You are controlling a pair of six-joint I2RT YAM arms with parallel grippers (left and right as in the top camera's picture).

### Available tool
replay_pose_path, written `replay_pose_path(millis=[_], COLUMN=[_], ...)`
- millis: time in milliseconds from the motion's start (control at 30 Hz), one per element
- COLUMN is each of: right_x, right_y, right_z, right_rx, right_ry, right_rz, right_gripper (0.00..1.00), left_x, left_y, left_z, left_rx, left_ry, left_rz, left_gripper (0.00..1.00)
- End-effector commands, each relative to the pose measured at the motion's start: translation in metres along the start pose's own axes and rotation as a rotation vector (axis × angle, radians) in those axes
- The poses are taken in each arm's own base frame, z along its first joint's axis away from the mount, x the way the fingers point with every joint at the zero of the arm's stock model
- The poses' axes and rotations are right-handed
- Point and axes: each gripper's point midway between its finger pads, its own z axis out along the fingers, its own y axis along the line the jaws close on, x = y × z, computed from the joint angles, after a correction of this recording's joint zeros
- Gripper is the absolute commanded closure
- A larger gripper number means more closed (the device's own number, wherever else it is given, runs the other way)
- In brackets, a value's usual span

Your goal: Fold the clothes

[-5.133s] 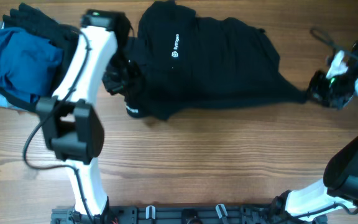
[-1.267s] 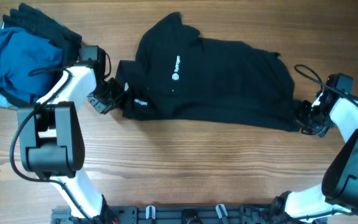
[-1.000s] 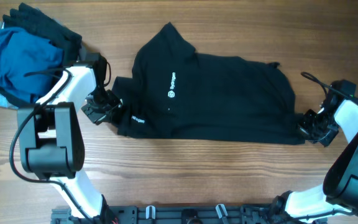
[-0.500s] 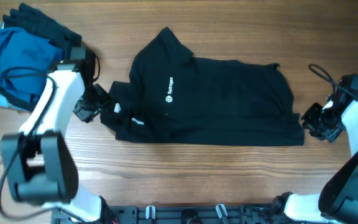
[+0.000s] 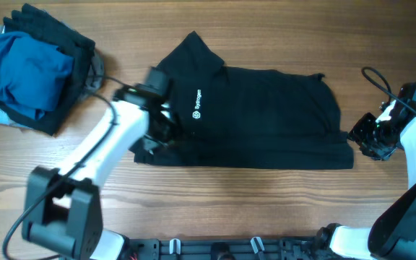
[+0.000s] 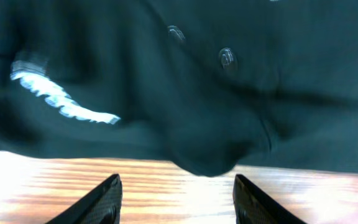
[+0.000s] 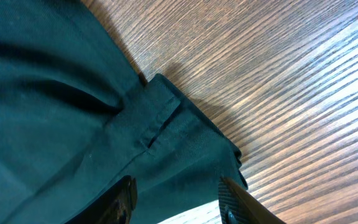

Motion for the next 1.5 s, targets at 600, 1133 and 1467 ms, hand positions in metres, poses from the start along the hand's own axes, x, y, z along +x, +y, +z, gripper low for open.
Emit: replay_pose_path(millis=[600, 1133, 1467], right_x=[-0.008, -0.009, -0.009], right_y=[0.005, 0.005, 0.005], right_z=[-0.009, -0.01, -0.01], right_rx=[-0.028, -0.028, -0.028], right_ry=[-0.032, -0.035, -0.037], right_rz=[-0.001, -0.002, -0.027], right_gripper=[0.52, 0.52, 0.51], left_x=[0.015, -0.093, -0.039], left_y=[-0.009, -0.045, -0.003], left_z=[0.058, -0.025, -0.001], left_rx=[-0.35, -0.403, -0.383], left_ry=[-0.148, -0.583, -0.227], left_rz=[0.406, 0.375, 0.288], left_gripper=[0.5, 0.93, 0.0])
